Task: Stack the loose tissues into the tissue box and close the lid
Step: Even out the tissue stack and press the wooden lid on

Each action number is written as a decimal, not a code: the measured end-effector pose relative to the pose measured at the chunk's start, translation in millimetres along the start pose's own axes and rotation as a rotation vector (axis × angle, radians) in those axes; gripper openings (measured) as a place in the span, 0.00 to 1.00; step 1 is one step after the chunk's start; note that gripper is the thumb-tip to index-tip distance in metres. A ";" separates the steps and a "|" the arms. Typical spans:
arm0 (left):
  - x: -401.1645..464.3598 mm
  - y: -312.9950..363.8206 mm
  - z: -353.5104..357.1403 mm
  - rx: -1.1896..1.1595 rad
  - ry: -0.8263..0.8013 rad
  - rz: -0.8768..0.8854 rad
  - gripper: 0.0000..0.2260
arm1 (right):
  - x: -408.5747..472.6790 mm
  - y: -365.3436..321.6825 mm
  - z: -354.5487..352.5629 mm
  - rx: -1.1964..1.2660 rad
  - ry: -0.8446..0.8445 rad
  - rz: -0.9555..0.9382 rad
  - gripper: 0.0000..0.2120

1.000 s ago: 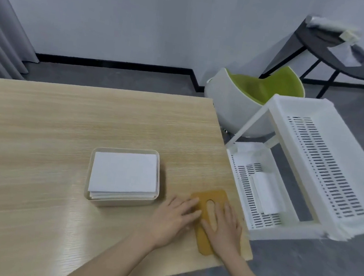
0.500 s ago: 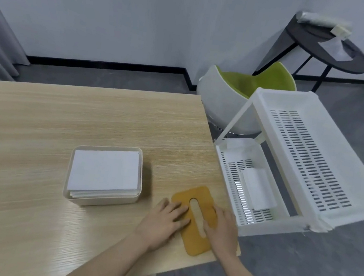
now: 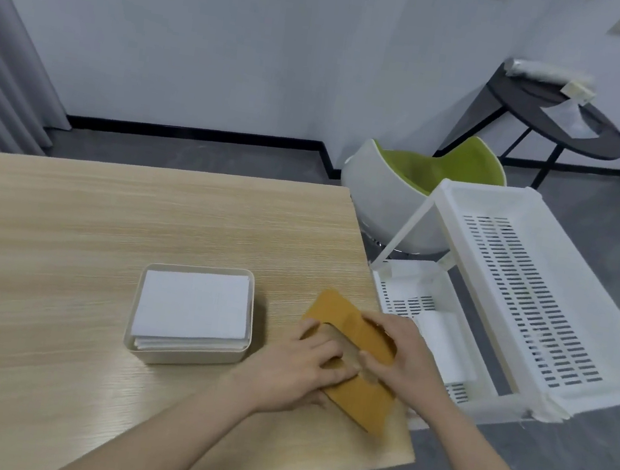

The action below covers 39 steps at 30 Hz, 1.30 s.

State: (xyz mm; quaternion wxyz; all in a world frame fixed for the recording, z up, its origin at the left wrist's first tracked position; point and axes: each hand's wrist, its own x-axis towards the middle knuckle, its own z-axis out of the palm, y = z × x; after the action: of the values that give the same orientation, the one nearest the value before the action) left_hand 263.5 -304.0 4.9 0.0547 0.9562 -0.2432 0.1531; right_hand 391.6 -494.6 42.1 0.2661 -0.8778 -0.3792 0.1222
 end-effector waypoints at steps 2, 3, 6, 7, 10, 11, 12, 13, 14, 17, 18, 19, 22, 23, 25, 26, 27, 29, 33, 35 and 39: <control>-11.9 -8.3 -18.9 -0.011 0.040 -0.071 0.21 | 16.5 -18.3 -6.1 -0.011 -0.008 -0.076 0.26; -17.7 -12.2 -27.0 -0.010 0.054 -0.103 0.21 | 24.8 -27.6 -6.6 -0.010 -0.017 -0.108 0.25; -38.4 -22.4 -47.3 0.006 0.084 -0.192 0.21 | 50.1 -57.1 -0.2 -0.023 -0.052 -0.217 0.25; -47.3 -26.3 -52.4 0.006 0.092 -0.223 0.21 | 57.9 -65.7 3.8 -0.028 -0.061 -0.242 0.25; -81.9 -41.4 -64.7 -0.007 0.154 -0.336 0.19 | 77.8 -88.4 17.9 -0.025 -0.051 -0.262 0.25; -94.2 -46.7 -68.0 -0.010 0.161 -0.379 0.16 | 84.6 -97.0 23.1 -0.020 -0.056 -0.268 0.25; -105.9 -51.3 -71.3 -0.012 0.151 -0.423 0.15 | 91.2 -106.9 29.0 -0.019 -0.073 -0.280 0.25; -116.2 -56.2 -73.4 -0.018 0.139 -0.462 0.16 | 98.0 -117.2 35.3 -0.026 -0.098 -0.293 0.25; -125.5 -60.5 -74.6 -0.030 0.130 -0.494 0.17 | 104.8 -127.4 42.0 -0.038 -0.126 -0.300 0.26; -145.4 -69.6 -74.0 -0.061 0.158 -0.554 0.17 | 120.0 -150.8 59.7 -0.048 -0.205 -0.250 0.30; -150.2 -71.2 -72.2 -0.061 0.170 -0.568 0.17 | 122.6 -154.0 65.0 -0.043 -0.226 -0.230 0.30; -154.7 -72.1 -69.5 -0.064 0.176 -0.578 0.17 | 124.0 -155.0 70.2 -0.043 -0.245 -0.217 0.30; -165.9 -70.3 -54.1 -0.101 0.161 -0.592 0.18 | 123.4 -151.9 82.2 -0.068 -0.286 -0.194 0.30; -168.7 -69.1 -47.6 -0.117 0.158 -0.599 0.18 | 122.8 -150.4 85.4 -0.079 -0.298 -0.189 0.30; -173.6 -67.0 -34.5 -0.138 0.155 -0.618 0.19 | 121.4 -146.9 92.1 -0.096 -0.318 -0.176 0.30; -175.4 -65.7 -28.4 -0.143 0.155 -0.627 0.19 | 120.3 -145.2 94.9 -0.101 -0.328 -0.170 0.30; -177.4 -64.6 -22.7 -0.147 0.156 -0.634 0.19 | 118.8 -143.4 97.8 -0.103 -0.335 -0.165 0.29; -180.1 -63.2 -14.4 -0.149 0.166 -0.643 0.19 | 116.8 -140.8 102.1 -0.095 -0.334 -0.159 0.29; -180.1 -62.9 -6.9 -0.128 0.214 -0.662 0.19 | 117.8 -138.5 106.6 -0.099 -0.300 -0.179 0.28; -178.9 -63.4 -5.9 -0.126 0.246 -0.677 0.19 | 119.7 -138.3 108.5 -0.101 -0.292 -0.196 0.27; -182.1 -63.1 -0.7 -0.097 0.247 -0.672 0.19 | 123.7 -136.0 111.3 -0.115 -0.297 -0.209 0.24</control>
State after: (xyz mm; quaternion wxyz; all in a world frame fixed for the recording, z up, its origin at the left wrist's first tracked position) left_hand 141.7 -166.9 -54.5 0.1761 0.9534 0.0860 0.2295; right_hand 348.0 -284.9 24.5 0.1677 -0.8197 -0.5097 0.2002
